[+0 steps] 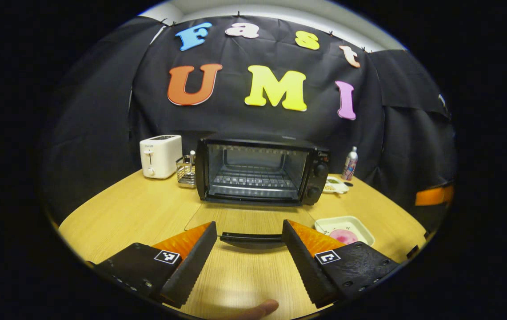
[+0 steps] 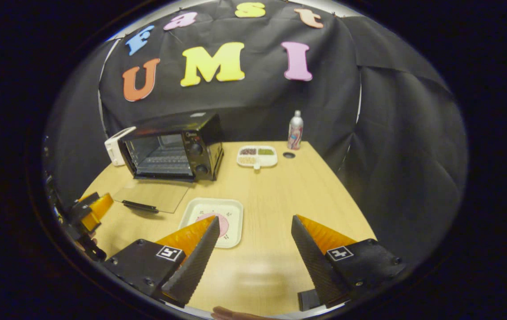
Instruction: Open the electric oven with the left hand, put the food in, and close the electric oven.
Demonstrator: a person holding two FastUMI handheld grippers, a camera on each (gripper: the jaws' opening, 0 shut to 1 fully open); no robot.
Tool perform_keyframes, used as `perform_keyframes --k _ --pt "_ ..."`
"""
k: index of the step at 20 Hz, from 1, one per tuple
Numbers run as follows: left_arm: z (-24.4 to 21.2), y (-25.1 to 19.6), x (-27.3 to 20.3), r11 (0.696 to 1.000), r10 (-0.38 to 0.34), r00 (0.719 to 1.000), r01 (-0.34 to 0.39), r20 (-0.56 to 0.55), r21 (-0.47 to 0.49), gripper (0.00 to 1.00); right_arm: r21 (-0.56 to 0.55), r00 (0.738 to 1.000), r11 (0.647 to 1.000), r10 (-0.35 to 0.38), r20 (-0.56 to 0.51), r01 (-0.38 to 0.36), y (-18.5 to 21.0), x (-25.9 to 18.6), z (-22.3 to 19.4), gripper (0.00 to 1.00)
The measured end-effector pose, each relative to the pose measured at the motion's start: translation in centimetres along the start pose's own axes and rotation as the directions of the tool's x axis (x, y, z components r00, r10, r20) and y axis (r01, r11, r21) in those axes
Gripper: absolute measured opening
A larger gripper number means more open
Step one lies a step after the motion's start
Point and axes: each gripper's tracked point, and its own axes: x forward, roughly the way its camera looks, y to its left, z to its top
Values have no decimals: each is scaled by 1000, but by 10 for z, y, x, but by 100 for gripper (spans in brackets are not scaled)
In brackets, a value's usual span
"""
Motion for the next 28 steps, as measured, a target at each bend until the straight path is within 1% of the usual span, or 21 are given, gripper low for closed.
perform_keyframes --k 4,6,8,11,14,15,16,17,18,19,21,24,27,28 --pt "41 8 -40 999 21 995 -23 103 24 95 -12 994 1000 13 -113 -15 -2 33 -6 100" --pt "58 11 -59 999 34 989 -36 144 10 95 -5 987 1000 25 -162 -26 -2 46 -9 100" --pt "73 9 -78 1000 26 983 -25 182 -5 95 -20 978 999 35 -207 -40 2 58 -15 100" --pt "96 10 -110 1000 22 966 -25 258 7 95 -52 964 996 50 -262 -66 9 76 -20 100" --pt "113 15 -139 998 39 951 -51 308 31 95 -44 953 998 27 -302 -42 6 92 -24 100" --pt "116 17 -147 997 47 946 -62 319 35 95 -49 949 998 27 -314 -45 7 95 -25 100" --pt "120 17 -154 997 52 944 -70 327 43 95 -56 944 997 30 -329 -51 7 102 -28 97" --pt "120 14 -161 997 38 946 -56 323 46 95 -60 941 997 31 -338 -55 7 109 -29 94" --pt "120 9 -169 998 22 945 -40 325 51 95 -60 939 997 27 -344 -51 6 114 -31 94" --pt "122 6 -175 997 10 943 -34 333 67 95 -59 934 997 22 -355 -46 3 118 -34 94" --pt "124 13 -181 994 26 937 -62 349 93 95 -44 923 998 29 -383 -50 3 122 -40 94" --pt "120 9 -184 991 25 935 -70 353 116 95 -31 918 997 52 -394 -70 3 129 -44 94" --pt "114 6 -179 991 21 944 -63 330 116 95 -32 915 996 64 -398 -84 3 138 -45 82" --pt "112 6 -176 991 24 946 -66 324 118 95 -38 912 996 63 -404 -85 2 142 -46 76"
